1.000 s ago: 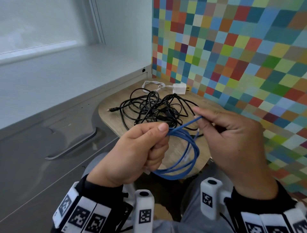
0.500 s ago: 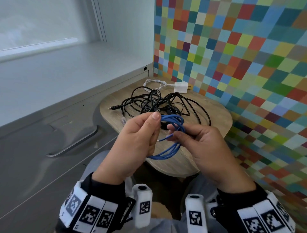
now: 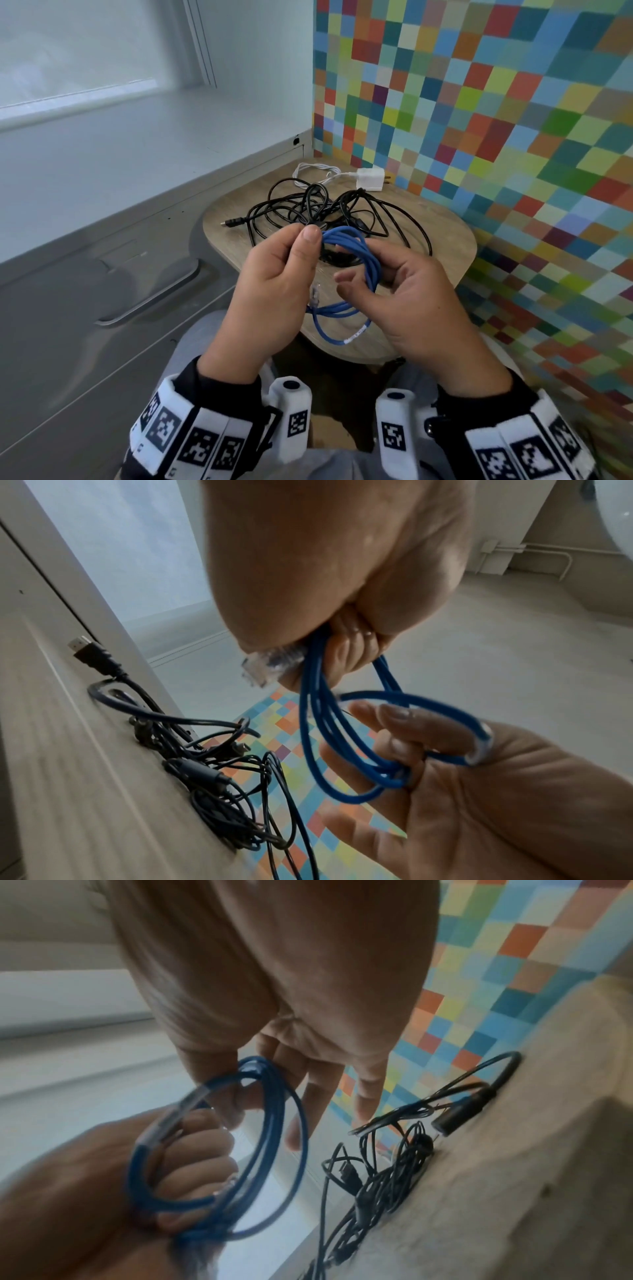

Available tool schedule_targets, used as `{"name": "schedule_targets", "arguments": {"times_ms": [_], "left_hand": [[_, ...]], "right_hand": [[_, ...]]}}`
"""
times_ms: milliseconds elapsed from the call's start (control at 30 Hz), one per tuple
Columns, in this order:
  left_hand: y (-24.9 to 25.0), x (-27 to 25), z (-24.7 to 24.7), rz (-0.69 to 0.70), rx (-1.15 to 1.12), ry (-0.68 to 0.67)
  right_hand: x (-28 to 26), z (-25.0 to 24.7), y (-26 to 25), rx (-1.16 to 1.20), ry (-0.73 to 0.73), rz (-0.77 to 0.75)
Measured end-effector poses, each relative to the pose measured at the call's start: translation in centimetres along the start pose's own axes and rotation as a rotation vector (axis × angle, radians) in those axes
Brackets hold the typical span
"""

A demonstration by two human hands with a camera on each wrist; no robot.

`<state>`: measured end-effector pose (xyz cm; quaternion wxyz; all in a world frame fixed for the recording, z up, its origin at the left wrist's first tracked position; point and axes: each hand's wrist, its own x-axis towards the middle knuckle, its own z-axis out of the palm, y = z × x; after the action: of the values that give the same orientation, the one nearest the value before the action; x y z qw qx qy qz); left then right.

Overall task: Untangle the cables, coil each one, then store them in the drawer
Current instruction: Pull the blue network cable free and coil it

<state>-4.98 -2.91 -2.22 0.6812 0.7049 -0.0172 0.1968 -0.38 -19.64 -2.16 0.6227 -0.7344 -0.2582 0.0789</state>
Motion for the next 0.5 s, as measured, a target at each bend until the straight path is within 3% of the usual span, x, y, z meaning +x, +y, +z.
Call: {"name": "schedule_targets", "arguments": {"times_ms": [300, 500], "left_hand": [[0.3, 0.0, 0.0, 0.096, 0.067, 0.083], [0.7, 0.4, -1.1, 0.078, 0.03, 0.168]], "right_hand": [[0.0, -0.5, 0.8, -0.229, 0.099, -0.047], [-0.3, -2.3, 0.0, -0.105, 0.155, -0.009]]}}
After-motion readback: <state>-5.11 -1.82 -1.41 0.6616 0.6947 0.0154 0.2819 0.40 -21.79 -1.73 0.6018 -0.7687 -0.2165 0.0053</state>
